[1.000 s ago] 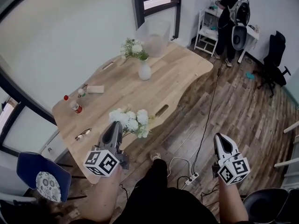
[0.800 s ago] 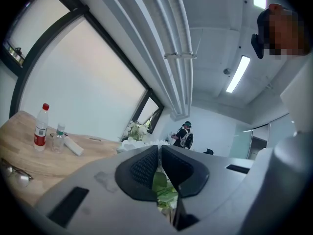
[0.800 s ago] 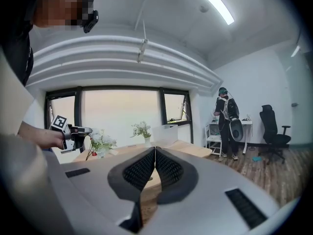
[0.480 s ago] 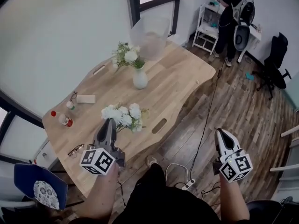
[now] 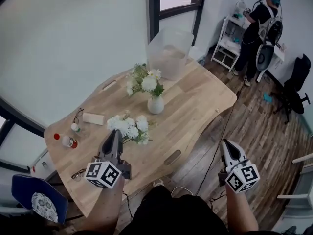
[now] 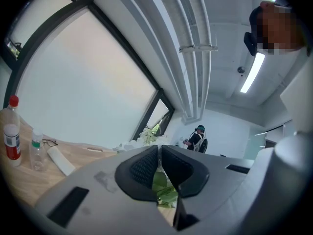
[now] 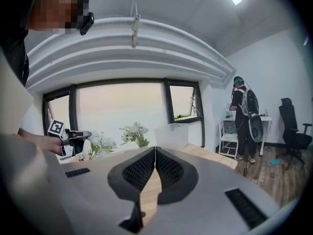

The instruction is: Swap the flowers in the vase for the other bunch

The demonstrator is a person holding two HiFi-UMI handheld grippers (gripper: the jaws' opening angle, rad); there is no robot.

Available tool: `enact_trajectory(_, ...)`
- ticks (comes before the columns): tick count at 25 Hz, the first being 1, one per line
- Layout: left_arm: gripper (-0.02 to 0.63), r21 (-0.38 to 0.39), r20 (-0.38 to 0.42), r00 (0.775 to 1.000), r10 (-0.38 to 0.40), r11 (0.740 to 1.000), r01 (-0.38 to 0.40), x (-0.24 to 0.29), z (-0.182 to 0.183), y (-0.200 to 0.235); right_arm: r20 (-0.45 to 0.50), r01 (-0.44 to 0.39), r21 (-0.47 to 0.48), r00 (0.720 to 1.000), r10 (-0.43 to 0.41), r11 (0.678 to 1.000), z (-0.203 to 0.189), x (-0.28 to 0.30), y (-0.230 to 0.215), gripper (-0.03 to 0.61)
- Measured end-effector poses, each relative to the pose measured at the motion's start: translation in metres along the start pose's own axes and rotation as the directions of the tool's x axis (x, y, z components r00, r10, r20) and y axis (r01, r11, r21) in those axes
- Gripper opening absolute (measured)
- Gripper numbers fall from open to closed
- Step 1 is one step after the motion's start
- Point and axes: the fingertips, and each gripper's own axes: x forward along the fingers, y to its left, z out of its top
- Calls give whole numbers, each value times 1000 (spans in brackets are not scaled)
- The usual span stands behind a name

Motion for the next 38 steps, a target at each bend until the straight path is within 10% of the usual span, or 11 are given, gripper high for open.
enact_trajectory(11,28,-78,51,995,81,994,-77,14,-1,25,-26,-161,-75,987,159,984,33,96,14,28)
enact_trajectory(19,28,-16,136,952,274,961,-275,18,17,37,2,-393,-69,919,395,917,56,187,10,28)
enact_trajectory(29,28,37,199,751,630,761,-648,22,30,42,-42,-720,-49,694,719,692,71,298,5,28)
enact_trajectory(38,28,-67,283,594,753,633,-771,19,31,-1,-95,-861,-91,507,857,500,99,327,34,28)
